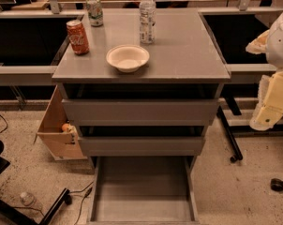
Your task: Close bottom drawer
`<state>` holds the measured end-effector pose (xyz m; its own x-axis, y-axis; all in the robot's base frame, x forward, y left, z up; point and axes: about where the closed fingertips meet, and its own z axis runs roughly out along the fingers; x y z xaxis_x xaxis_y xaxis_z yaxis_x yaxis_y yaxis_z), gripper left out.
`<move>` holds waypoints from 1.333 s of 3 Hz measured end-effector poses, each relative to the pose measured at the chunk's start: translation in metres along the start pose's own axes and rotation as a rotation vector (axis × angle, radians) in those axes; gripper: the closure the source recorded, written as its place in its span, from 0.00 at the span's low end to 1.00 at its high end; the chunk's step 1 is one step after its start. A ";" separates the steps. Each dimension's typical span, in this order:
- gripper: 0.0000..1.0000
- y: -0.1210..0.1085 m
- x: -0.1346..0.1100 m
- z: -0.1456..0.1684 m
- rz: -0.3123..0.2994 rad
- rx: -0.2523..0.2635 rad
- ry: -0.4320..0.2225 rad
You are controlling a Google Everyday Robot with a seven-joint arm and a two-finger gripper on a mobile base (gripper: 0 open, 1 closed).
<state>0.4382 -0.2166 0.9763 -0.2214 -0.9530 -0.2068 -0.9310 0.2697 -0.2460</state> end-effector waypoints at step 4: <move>0.00 0.039 -0.019 0.071 0.081 0.110 0.025</move>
Offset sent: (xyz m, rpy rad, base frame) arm 0.0075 0.0102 -0.0387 0.0296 0.0256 -0.0295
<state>0.4270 -0.1782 0.9032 -0.3030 -0.9303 -0.2067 -0.8728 0.3580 -0.3318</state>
